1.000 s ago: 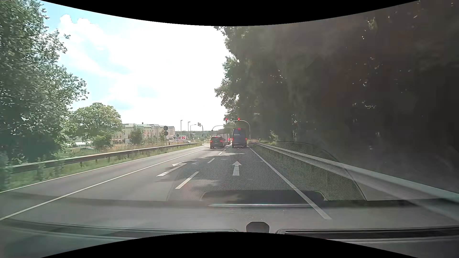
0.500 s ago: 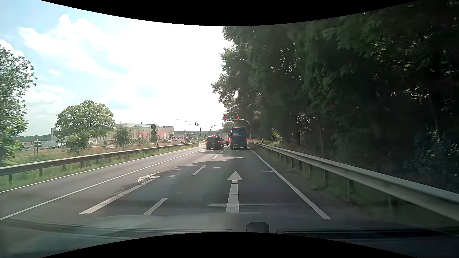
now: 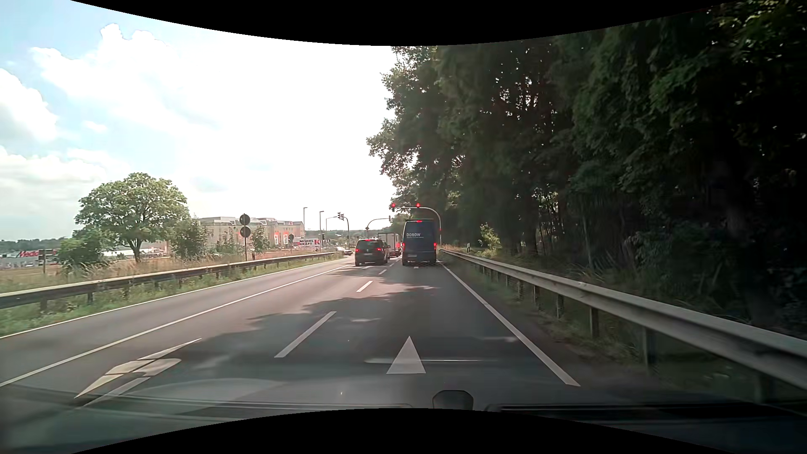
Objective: Follow the waypoints while adhering to traffic rules and regulations
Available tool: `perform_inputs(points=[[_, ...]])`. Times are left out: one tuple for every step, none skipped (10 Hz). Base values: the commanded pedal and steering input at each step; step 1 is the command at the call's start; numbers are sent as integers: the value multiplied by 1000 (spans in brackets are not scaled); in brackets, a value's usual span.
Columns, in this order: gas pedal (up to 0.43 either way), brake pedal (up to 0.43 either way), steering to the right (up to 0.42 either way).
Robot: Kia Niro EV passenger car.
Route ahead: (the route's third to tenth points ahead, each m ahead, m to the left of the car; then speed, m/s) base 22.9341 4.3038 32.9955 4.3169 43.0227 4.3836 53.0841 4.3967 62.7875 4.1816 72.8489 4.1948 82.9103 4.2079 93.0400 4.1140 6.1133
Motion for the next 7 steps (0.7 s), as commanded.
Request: perform_inputs(points=[[0,244,-4],[0,238,-4],[0,232,-4],[0,232,-4],[0,220,-4],[0,213,-4],[0,207,-4]])
